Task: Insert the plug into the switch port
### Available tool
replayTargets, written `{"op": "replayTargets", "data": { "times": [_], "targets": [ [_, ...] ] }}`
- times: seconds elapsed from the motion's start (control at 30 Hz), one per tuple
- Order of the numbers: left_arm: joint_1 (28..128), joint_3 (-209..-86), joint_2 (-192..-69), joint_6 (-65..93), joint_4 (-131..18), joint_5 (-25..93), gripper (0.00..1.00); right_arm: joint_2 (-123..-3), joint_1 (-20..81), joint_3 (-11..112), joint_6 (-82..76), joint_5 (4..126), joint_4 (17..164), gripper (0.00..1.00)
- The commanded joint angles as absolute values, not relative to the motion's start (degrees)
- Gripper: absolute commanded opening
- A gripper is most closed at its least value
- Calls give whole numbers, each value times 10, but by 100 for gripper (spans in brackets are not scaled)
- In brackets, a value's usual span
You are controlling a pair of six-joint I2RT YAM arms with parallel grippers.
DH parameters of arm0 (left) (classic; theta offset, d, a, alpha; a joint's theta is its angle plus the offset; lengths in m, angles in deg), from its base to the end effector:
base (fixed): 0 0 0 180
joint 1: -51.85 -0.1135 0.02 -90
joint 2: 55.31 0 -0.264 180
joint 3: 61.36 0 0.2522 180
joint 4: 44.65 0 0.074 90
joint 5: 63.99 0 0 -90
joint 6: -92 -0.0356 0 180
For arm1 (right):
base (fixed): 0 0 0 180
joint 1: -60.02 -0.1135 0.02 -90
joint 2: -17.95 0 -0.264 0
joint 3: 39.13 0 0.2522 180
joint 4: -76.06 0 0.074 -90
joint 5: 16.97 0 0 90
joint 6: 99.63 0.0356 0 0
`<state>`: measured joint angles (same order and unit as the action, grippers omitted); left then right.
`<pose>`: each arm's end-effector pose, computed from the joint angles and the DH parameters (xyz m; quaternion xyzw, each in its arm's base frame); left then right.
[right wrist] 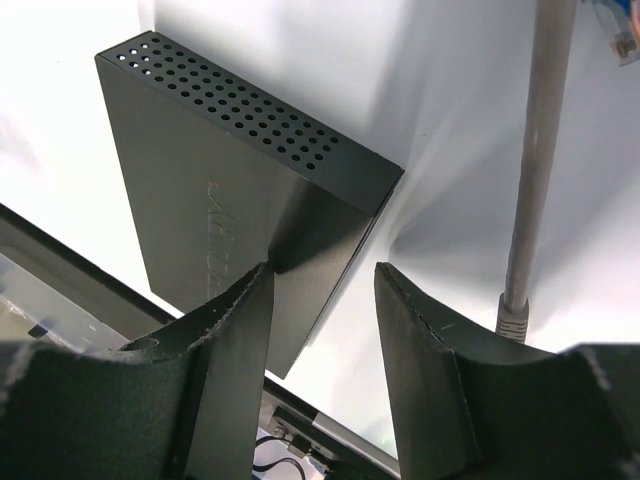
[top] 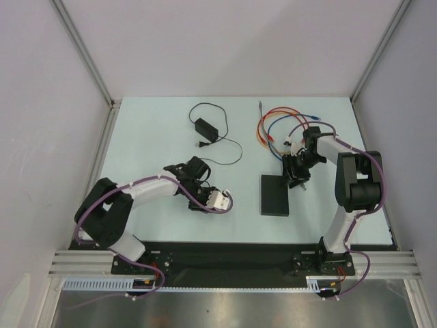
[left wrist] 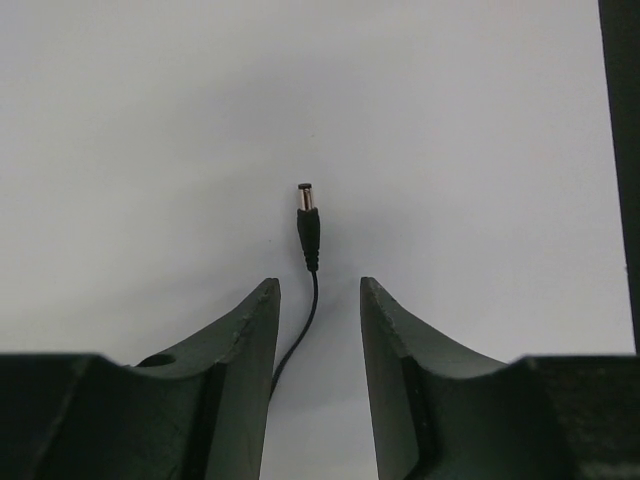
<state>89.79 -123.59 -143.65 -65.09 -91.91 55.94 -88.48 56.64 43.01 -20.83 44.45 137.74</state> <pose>0.2011 -0.1793 0.1659 0.7813 0.5521 -0.2121 0.1995 0.3304 0.0366 0.1580 -0.1315 0.9595 0.2438 0.0508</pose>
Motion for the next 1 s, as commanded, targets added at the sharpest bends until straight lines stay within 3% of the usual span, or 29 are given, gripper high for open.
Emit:
{"op": "replayTargets", "data": {
  "times": [0.0, 0.37, 0.47, 0.6, 0.7, 0.97],
  "targets": [
    [905, -1237, -1453, -683, -895, 592, 43, -885, 564, 439, -207, 433, 1374, 50],
    [931, -1273, -1510, -671, -916, 555, 34, -885, 568, 424, -212, 422, 1385, 52],
    [946, -1278, -1516, -647, -912, 539, 27, -885, 569, 418, -212, 416, 1390, 53],
    [971, -1286, -1523, -578, -891, 511, 8, -887, 568, 412, -210, 403, 1393, 53],
    [981, -1308, -1536, -520, -888, 494, 0, -891, 568, 407, -207, 385, 1396, 51],
    [1001, -1402, -1567, -306, -884, 527, 0, -915, 552, 399, -190, 316, 1379, 32]
  ]
}}
